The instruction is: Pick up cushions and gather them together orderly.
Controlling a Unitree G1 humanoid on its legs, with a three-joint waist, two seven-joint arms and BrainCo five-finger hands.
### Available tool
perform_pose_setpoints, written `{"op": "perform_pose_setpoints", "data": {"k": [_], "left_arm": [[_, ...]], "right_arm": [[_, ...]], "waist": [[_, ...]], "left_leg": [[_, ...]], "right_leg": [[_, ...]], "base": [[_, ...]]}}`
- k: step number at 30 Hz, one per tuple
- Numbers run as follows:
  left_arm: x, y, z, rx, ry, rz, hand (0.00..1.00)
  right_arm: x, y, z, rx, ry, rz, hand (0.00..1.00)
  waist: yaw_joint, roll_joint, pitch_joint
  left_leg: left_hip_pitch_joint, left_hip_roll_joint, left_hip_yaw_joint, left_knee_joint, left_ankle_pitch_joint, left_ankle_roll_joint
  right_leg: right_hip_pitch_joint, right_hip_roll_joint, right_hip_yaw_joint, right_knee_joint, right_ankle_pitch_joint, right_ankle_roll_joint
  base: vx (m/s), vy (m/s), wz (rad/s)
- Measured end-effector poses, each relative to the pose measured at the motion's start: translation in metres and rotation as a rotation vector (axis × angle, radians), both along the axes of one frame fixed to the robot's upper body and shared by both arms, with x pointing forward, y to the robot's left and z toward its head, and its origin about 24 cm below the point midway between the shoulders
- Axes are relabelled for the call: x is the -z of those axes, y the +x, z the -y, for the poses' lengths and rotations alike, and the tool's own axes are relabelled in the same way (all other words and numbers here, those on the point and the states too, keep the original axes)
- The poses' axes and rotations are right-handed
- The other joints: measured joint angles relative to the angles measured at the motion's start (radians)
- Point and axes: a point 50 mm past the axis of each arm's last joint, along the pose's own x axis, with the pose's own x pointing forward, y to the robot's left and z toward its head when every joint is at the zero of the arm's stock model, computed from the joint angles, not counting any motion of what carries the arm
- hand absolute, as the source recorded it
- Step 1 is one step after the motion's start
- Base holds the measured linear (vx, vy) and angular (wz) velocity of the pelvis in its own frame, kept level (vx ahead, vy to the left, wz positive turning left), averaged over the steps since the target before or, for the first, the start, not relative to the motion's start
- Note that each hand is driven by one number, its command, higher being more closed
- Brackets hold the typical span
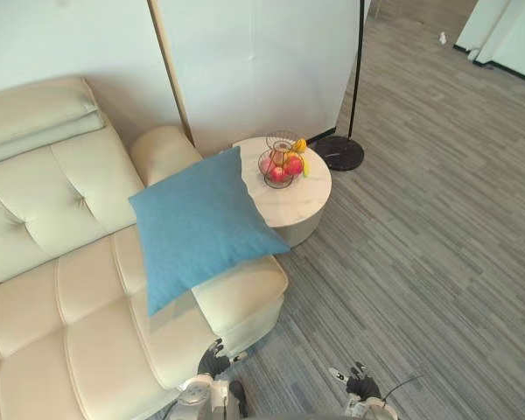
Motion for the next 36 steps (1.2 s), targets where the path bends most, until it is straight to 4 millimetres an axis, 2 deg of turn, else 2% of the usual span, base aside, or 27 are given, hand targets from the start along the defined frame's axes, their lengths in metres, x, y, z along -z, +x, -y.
{"op": "perform_pose_setpoints", "data": {"k": [1,3,5,7,10,11,12,13,14,15,17,19,21,24,25,27,30,32,36], "left_arm": [[0.0,-0.001,0.001,0.019,0.003,-0.003,0.0],[0.0,0.0,-0.002,0.026,0.015,0.0,0.0],[0.0,0.0,-0.002,0.024,0.014,0.0,0.0],[0.0,0.001,-0.002,-0.005,0.006,0.0,0.0],[0.0,0.001,-0.002,-0.041,-0.007,0.001,0.0],[0.0,0.002,-0.003,-0.055,-0.009,0.003,0.0],[0.0,0.002,-0.006,-0.065,-0.004,0.004,0.0],[-0.001,0.004,-0.008,-0.086,-0.005,0.006,0.0],[0.0,0.002,-0.004,-0.096,-0.02,0.003,0.0],[0.0,0.002,0.003,-0.111,-0.041,0.0,0.0],[0.001,-0.002,0.006,-0.125,-0.054,-0.008,0.0],[0.001,-0.002,0.005,-0.133,-0.052,-0.009,0.0],[0.001,-0.001,0.003,-0.133,-0.046,-0.003,0.0],[-0.002,0.005,-0.005,-0.135,-0.022,0.021,0.0],[-0.004,0.008,-0.006,-0.137,-0.017,0.037,0.0],[-0.013,0.02,-0.011,-0.147,0.004,0.102,0.0],[-0.042,0.047,-0.036,-0.186,0.065,0.304,0.0],[-0.056,0.052,-0.049,-0.212,0.092,0.383,0.0],[-0.071,0.05,-0.071,-0.253,0.144,0.455,0.0]], "right_arm": [[0.0,-0.005,0.001,0.004,-0.002,-0.005,0.0],[-0.001,-0.001,-0.002,-0.002,0.005,0.013,0.0],[-0.001,-0.001,-0.003,-0.009,0.008,0.016,0.0],[-0.002,0.001,-0.002,-0.015,0.006,0.02,0.0],[-0.002,0.002,-0.002,-0.033,0.001,0.024,0.0],[-0.002,0.002,-0.003,-0.037,0.003,0.023,0.0],[-0.001,-0.001,-0.006,-0.04,0.01,0.016,0.0],[-0.001,0.0,-0.009,-0.044,0.019,0.018,0.0],[-0.002,0.001,-0.003,-0.036,0.002,0.022,0.0],[-0.002,0.002,0.0,-0.04,-0.007,0.021,0.0],[-0.003,0.005,0.0,-0.056,-0.01,0.027,0.0],[-0.003,0.006,-0.003,-0.057,-0.002,0.03,0.0],[-0.004,0.007,-0.005,-0.061,0.001,0.037,0.0],[-0.014,0.02,-0.004,-0.067,-0.021,0.123,0.0],[-0.018,0.023,-0.003,-0.063,-0.031,0.15,0.0],[-0.032,0.031,0.004,-0.047,-0.063,0.235,0.0],[-0.071,0.048,0.019,-0.048,-0.145,0.447,0.0],[-0.089,0.053,0.029,-0.058,-0.2,0.527,0.0],[-0.104,0.055,0.048,-0.074,-0.302,0.572,0.0]], "waist": [[-0.008,-0.004,-0.005],[-0.006,-0.015,-0.012],[-0.008,-0.013,-0.011],[-0.013,-0.008,-0.009],[-0.015,-0.002,-0.005],[-0.015,-0.008,-0.006],[-0.015,-0.032,-0.011],[-0.014,-0.034,-0.007],[-0.011,-0.009,-0.017],[-0.011,0.025,-0.024],[-0.003,0.05,-0.03],[-0.005,0.049,-0.028],[-0.004,0.03,-0.025],[-0.011,-0.008,-0.02],[-0.013,-0.011,-0.017],[-0.013,-0.013,-0.016],[-0.015,-0.009,-0.018],[-0.02,-0.008,-0.027],[-0.02,-0.012,-0.06]], "left_leg": [[0.017,-0.009,-0.032,-0.006,-0.009,0.009],[0.035,-0.004,-0.083,-0.016,-0.011,0.012],[0.036,0.006,-0.14,-0.016,-0.007,0.019],[0.036,0.019,-0.205,-0.013,-0.012,0.011],[0.042,0.035,-0.314,-0.007,-0.029,-0.018],[0.027,0.032,-0.334,0.01,-0.04,-0.039],[0.018,0.014,-0.339,0.035,-0.054,-0.061],[0.019,0.018,-0.345,0.058,-0.069,-0.08],[0.011,0.054,-0.274,0.065,-0.058,-0.08],[0.012,0.082,-0.253,0.048,-0.057,-0.093],[0.015,0.107,-0.254,0.008,-0.034,-0.129],[0.029,0.126,-0.257,-0.02,-0.019,-0.139],[0.029,0.131,-0.263,-0.023,-0.001,-0.136],[-0.008,0.114,-0.226,-0.016,0.038,-0.124],[-0.012,0.109,-0.206,-0.017,0.045,-0.118],[-0.027,0.097,-0.14,-0.02,0.063,-0.105],[-0.022,0.084,-0.116,-0.084,0.096,-0.099],[-0.011,0.08,-0.111,-0.143,0.127,-0.094],[-0.003,0.072,-0.096,-0.208,0.156,-0.084]], "right_leg": [[-0.055,-0.016,0.056,0.114,0.007,-0.004],[-0.095,0.012,0.117,0.166,-0.04,-0.004],[-0.146,0.073,0.189,0.14,-0.099,0.001],[-0.171,0.15,0.281,0.042,-0.113,-0.002],[-0.179,0.23,0.439,-0.123,-0.102,-0.014],[-0.164,0.236,0.485,-0.186,-0.073,-0.014],[-0.145,0.215,0.508,-0.265,-0.009,-0.023],[-0.139,0.205,0.472,-0.259,0.009,-0.014],[-0.128,0.216,0.434,-0.281,0.001,-0.026],[-0.11,0.236,0.405,-0.299,0.003,-0.03],[-0.094,0.256,0.369,-0.322,0.006,-0.034],[-0.075,0.271,0.33,-0.331,0.006,-0.034],[-0.04,0.273,0.281,-0.346,0.004,-0.036],[-0.03,0.242,0.231,-0.37,0.003,-0.039],[-0.03,0.235,0.226,-0.371,0.003,-0.039],[-0.031,0.216,0.206,-0.38,0.003,-0.039],[-0.034,0.208,0.184,-0.399,0.003,-0.041],[-0.048,0.207,0.177,-0.405,0.006,-0.046],[-0.051,0.211,0.186,-0.438,0.027,-0.04]], "base": [[0.09,0.087,0.65],[0.17,0.037,0.75],[0.17,-0.039,0.73],[0.14,-0.111,0.92],[0.16,-0.206,1.06],[0.15,-0.268,1.12],[0.16,-0.313,0.95],[0.17,-0.289,0.9],[0.27,-0.318,0.81],[0.24,-0.218,0.6],[0.21,-0.19,0.5],[0.16,-0.157,0.59],[0.1,-0.091,0.61],[0.02,0.002,0.54],[-0.03,0.046,0.5],[-0.06,0.049,0.33],[-0.1,0.03,0.22],[-0.1,0.022,0.15],[-0.07,0.034,-0.01]]}}
